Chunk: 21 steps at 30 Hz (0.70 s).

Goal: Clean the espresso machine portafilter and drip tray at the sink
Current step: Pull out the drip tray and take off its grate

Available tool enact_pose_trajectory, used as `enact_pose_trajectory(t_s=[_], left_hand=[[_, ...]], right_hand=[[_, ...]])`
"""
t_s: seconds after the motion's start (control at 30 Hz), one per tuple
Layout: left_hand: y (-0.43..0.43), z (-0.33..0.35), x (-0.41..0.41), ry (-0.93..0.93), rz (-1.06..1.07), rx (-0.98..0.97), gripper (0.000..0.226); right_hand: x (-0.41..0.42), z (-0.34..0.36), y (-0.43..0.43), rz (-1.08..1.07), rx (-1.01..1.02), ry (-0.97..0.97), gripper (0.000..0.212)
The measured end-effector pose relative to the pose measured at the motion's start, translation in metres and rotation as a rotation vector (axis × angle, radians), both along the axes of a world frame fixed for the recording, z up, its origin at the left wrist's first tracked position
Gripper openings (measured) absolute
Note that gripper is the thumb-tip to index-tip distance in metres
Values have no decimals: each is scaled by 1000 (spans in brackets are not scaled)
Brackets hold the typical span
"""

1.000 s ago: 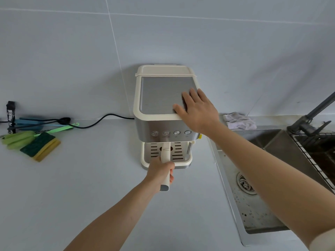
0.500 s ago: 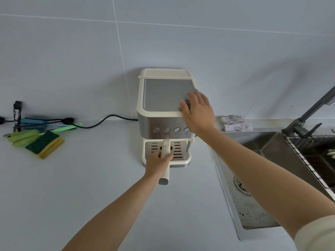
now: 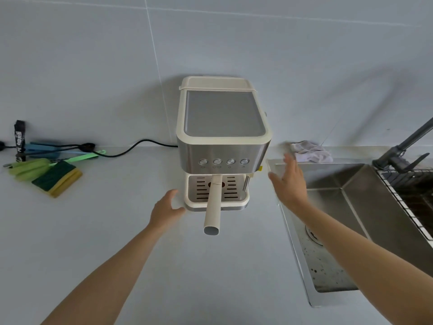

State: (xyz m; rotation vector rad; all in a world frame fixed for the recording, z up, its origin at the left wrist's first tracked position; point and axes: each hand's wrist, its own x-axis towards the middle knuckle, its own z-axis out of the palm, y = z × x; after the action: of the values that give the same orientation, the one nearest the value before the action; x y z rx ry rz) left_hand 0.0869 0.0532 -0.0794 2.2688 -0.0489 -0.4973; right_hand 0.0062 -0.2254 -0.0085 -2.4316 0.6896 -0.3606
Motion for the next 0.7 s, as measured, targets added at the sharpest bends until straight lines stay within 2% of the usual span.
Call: enact_pose_trajectory(t_s=[0.1, 0.2, 0.37, 0.53, 0.7], left_hand=[[-6, 0, 7, -17, -79, 19, 85], [-17, 1, 15, -49, -143, 7, 78], [-31, -8, 26, -87, -264, 76, 90], [-39, -23, 34, -73, -281, 180, 108], [-40, -34, 36, -74, -248, 139, 111]], right_hand=[[3, -29, -2, 112, -20, 299, 81], [11, -51, 8, 231, -18, 477, 97], [32, -68, 19, 340, 20, 521, 107], [45, -79, 16, 335, 107, 541, 113], [50, -89, 19, 362, 179, 484, 86]])
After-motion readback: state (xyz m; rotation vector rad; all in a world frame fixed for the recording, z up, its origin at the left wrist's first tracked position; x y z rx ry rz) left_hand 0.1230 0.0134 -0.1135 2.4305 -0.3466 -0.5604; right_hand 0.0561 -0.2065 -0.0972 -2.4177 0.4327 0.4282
